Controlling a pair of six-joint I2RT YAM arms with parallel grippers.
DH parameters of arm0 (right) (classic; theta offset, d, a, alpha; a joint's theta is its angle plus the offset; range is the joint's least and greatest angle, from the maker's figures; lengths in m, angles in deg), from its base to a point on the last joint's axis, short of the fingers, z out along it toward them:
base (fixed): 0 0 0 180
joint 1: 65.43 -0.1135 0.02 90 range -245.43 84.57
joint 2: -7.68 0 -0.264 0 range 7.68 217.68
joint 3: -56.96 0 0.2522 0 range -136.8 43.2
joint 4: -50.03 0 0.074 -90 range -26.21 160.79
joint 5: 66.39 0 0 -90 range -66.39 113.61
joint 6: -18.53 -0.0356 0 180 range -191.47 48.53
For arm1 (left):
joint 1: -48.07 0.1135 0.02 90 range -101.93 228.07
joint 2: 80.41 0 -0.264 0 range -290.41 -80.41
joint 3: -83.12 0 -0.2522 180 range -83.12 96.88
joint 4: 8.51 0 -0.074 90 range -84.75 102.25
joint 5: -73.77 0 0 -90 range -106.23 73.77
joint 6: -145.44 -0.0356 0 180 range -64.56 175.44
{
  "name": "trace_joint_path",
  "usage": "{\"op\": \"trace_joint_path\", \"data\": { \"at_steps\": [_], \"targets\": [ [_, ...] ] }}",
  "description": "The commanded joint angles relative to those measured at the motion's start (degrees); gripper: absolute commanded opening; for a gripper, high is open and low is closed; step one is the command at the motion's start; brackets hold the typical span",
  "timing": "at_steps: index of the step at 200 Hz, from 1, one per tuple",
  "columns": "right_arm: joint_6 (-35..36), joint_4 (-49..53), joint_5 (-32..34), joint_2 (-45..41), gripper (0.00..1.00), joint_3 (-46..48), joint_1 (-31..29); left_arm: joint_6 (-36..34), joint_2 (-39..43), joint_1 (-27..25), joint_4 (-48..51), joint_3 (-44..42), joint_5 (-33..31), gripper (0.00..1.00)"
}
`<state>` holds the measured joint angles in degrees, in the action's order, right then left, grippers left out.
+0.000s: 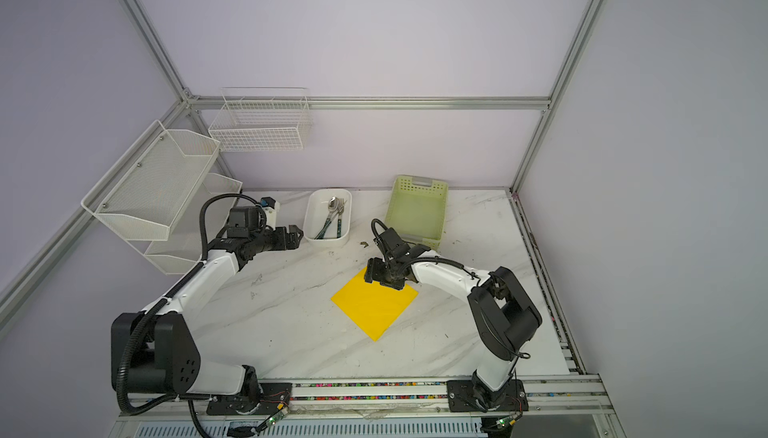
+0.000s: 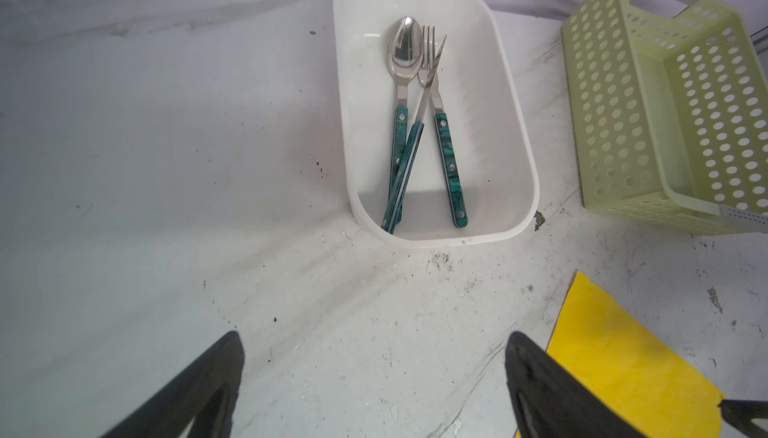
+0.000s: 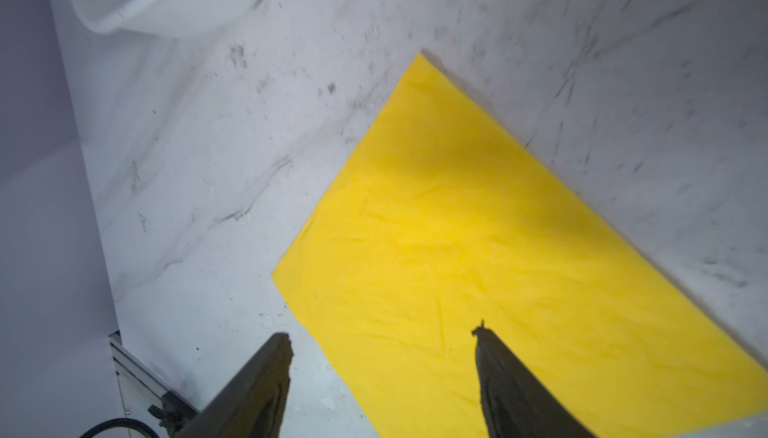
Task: Place the utensils on the paper napkin and roll it up
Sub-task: 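Lift the right gripper off the napkin while the left gripper reaches toward the tray, then lower the left gripper into the tray and close on the spoon handle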
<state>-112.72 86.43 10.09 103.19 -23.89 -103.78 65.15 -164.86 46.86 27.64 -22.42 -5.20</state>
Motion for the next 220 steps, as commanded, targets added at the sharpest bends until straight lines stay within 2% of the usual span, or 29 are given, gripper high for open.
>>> {"op": "trace_joint_path", "data": {
  "at_steps": [1, 41, 88, 115, 148, 184, 220],
  "targets": [
    [1.7, 2.6, 0.1, -2.8, 0.72, -2.0, 2.8, 3.5, -2.6, -0.3, 3.3, 8.4, 2.5, 0.94],
    [3.9, 2.8, -0.5, -3.8, 0.72, -2.2, 5.8, 6.0, -9.3, -2.0, 8.6, 17.8, 1.8, 0.86],
    [5.4, 2.2, -1.4, -3.7, 0.71, -2.1, 6.5, -0.3, -22.0, -6.4, 21.5, 36.1, -5.5, 0.75],
    [6.3, 2.1, -1.9, -3.1, 0.71, -1.9, 7.2, -2.6, -30.8, -7.6, 27.8, 47.0, -7.1, 0.66],
    [6.8, 1.9, -2.2, -2.8, 0.71, -1.5, 8.0, -4.6, -39.6, -7.8, 31.3, 57.7, -9.0, 0.57],
    [6.7, 1.8, -2.6, -3.0, 0.71, -1.0, 8.6, -7.1, -47.6, -7.8, 33.1, 67.5, -9.3, 0.37],
    [6.5, 1.0, -3.4, -3.0, 0.70, -0.6, 8.7, -8.3, -53.3, -7.8, 33.3, 74.7, -7.2, 0.32]
  ]
}}
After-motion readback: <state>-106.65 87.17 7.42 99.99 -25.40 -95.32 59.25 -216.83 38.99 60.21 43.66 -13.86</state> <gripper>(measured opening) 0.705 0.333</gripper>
